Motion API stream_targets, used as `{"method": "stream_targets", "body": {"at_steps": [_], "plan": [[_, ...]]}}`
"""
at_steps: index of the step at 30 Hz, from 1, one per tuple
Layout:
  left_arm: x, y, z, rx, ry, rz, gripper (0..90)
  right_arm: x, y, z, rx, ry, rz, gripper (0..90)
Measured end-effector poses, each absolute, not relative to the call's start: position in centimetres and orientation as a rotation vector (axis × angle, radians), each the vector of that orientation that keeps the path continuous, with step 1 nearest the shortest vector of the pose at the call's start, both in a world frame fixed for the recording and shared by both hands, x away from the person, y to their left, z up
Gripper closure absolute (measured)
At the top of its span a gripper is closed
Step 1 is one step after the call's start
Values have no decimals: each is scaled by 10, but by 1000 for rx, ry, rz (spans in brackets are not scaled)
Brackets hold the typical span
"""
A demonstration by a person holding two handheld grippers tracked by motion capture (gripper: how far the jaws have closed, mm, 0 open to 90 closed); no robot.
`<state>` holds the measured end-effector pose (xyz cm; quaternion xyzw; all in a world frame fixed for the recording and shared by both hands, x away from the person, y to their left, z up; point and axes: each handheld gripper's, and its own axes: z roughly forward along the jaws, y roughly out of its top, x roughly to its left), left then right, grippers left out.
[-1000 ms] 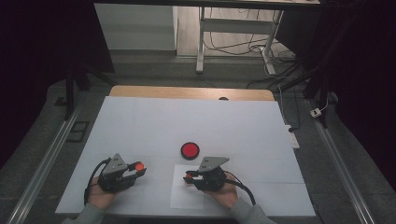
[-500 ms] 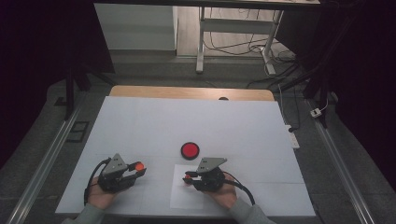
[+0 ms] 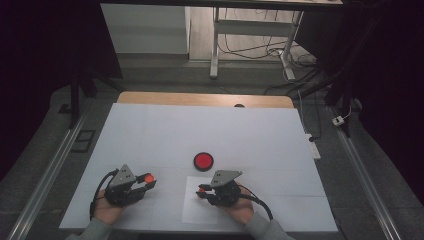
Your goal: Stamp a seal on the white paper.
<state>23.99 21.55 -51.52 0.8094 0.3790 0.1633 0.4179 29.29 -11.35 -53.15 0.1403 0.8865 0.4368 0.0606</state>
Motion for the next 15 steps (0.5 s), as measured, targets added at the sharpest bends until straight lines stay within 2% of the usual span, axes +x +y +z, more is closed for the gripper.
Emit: {"method": "stream_targets", "body": {"at_steps": [15], "plan": [[239,215,-514,2028,951,412,644,289,-114,-535,385,2654,1312,726]]}}
